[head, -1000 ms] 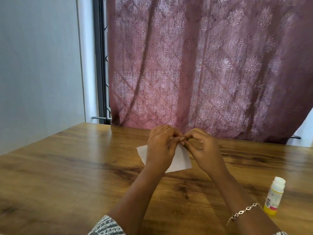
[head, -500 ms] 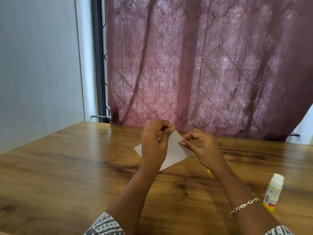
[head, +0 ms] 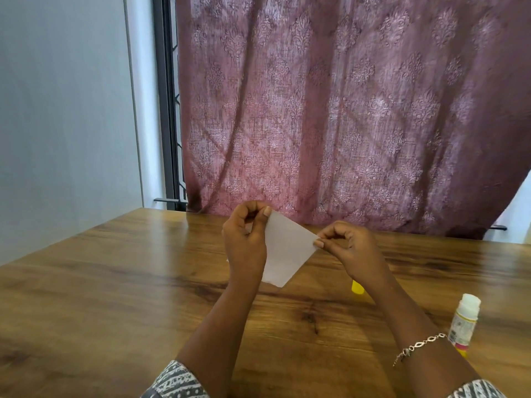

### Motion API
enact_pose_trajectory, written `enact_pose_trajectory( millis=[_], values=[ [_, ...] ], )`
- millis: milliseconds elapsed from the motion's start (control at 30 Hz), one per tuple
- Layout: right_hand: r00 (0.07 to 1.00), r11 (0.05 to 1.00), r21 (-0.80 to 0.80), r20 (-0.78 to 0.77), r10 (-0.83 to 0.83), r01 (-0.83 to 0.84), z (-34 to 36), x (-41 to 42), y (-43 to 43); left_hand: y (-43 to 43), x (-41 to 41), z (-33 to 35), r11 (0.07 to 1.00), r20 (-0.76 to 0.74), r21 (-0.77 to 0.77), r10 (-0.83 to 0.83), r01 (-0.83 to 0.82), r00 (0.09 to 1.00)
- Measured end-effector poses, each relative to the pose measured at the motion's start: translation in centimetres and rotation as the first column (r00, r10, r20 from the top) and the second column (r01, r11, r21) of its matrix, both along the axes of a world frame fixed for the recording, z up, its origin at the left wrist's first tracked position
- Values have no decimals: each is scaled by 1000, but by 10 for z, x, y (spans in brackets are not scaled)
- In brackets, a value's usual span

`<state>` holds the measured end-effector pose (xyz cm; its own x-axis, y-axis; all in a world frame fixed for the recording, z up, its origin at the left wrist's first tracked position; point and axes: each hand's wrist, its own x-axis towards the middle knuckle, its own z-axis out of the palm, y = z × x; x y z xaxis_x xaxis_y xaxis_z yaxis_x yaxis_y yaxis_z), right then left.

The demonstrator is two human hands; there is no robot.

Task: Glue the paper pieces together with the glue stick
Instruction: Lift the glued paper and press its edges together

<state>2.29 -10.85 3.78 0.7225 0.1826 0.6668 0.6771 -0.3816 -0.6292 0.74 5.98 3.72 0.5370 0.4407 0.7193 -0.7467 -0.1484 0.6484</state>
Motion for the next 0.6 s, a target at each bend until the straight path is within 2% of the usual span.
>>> enact_pose_trajectory(
  millis=[233,367,467,533,600],
  values=[
    [993,947,320,-92,73,-40,-2,2,-2,-5,0,-2,957,-71,-233,-196,175,978],
    [989,924,379,-105,101,-54,-2,2,0,-6,-2,-2,928,-86,-299,-258,222,962],
    [995,925,380,-80,55,-21,-2,2,0,-7,-2,-4,978,-107,-169,-144,125,984],
    [999,943,332,-47,23,-6,-1,0,0,-8,-3,-5,998,-39,50,43,-41,998],
    [1000,961,275,-6,20,-18,0,-4,3,-12,-3,-6,914,108,318,231,-253,967]
  ],
)
